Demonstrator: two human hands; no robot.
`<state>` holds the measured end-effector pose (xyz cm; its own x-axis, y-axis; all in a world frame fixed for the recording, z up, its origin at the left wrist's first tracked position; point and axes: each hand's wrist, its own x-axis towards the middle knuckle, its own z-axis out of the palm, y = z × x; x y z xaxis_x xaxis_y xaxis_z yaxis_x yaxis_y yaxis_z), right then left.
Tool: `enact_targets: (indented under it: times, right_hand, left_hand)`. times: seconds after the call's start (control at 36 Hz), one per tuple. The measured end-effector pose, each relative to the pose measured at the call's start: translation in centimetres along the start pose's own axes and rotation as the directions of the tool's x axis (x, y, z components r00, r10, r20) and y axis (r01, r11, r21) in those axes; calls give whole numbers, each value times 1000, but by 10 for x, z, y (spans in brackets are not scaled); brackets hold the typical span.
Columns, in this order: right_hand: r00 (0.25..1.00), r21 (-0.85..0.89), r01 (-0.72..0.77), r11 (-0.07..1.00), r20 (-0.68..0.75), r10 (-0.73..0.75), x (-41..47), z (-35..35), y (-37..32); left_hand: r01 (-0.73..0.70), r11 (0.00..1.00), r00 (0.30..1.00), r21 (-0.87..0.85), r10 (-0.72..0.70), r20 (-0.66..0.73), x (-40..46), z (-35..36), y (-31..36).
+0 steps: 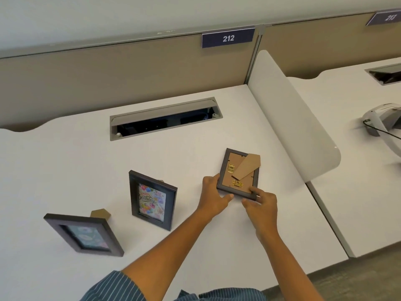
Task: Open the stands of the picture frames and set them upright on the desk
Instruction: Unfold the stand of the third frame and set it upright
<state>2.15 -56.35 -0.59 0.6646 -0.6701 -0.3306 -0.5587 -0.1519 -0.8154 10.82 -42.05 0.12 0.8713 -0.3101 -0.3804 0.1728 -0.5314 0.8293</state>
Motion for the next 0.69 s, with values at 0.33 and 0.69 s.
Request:
enact_targets:
  times: [0.33, 0.69]
  right_hand:
    - [872, -175, 452, 875, -120, -474, -25, -33, -6]
    - [811, 25, 584, 811, -33, -584, -66, -71, -52]
  left_hand:
    - [-151, 984, 988, 98, 154, -31, -25, -25, 22]
    - [-388, 915, 906, 112, 401, -139, -80, -75, 58]
